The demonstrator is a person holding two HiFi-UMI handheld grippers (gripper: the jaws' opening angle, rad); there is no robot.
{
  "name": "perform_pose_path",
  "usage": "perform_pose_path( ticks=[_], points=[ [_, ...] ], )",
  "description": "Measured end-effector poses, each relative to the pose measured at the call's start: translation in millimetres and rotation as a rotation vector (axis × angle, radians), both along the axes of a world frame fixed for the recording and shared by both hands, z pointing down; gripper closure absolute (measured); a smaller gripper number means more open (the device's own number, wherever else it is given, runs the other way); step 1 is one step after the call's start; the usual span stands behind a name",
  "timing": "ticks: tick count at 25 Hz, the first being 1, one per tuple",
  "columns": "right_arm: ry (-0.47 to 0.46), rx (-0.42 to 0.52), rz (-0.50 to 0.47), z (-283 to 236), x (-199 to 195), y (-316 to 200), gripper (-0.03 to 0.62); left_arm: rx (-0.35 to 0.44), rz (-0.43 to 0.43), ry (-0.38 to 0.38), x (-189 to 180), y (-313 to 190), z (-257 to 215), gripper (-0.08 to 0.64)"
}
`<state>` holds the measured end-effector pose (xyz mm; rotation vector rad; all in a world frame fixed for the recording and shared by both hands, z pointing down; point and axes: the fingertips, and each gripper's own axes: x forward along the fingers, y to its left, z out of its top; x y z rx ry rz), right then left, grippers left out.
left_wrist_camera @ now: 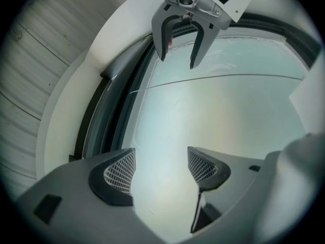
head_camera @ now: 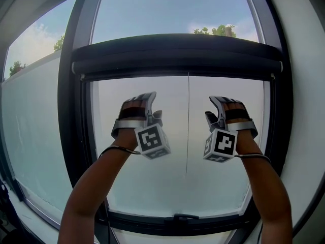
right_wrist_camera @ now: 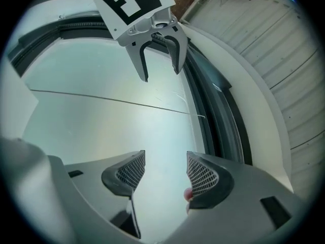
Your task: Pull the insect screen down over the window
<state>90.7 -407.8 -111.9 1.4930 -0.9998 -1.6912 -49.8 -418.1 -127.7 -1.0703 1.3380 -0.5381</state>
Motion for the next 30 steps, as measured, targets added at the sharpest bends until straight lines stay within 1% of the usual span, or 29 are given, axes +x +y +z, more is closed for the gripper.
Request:
perform_pose_path(
  ticks=[2,3,5,8,10,12,14,18,23,30],
  points=[
    [0.006,0.02,0.018,-15,-1,-2,0.356,0.003,-0.021,0.02,-7,-5,-15,0.256],
    [0.009,0.031,0.03,-22,0,-3,0.356,-0.002,-0.045,0.022,-12,-9,-20,0.256],
    [0.003,0.052,0.048,-38,3,-6,0.356,-0.006,-0.105,0.009,-21,-16,-28,0.256],
    [-0.017,0.079,0.068,-61,7,-6,0.356,0.02,-0.151,0.008,-27,-18,-43,0.256],
    [-0.025,0.087,0.091,-72,10,-7,0.356,0.017,-0.164,0.015,-30,-19,-52,0.256],
    [-0.033,0.094,0.105,-81,12,-6,0.349,0.03,-0.176,0.018,-33,-20,-58,0.256],
    [-0.035,0.102,0.116,-87,15,-3,0.348,0.053,-0.184,0.005,-34,-20,-60,0.256],
    [-0.022,0.085,0.145,-93,24,-4,0.348,0.048,-0.181,-0.015,-35,-16,-58,0.256],
    [-0.013,0.073,0.19,-96,42,-13,0.348,0.071,-0.196,0.001,-38,-10,-63,0.256],
    [0.005,0.075,0.218,-100,45,-16,0.348,0.06,-0.246,0.018,-52,-25,-79,0.256]
  ],
)
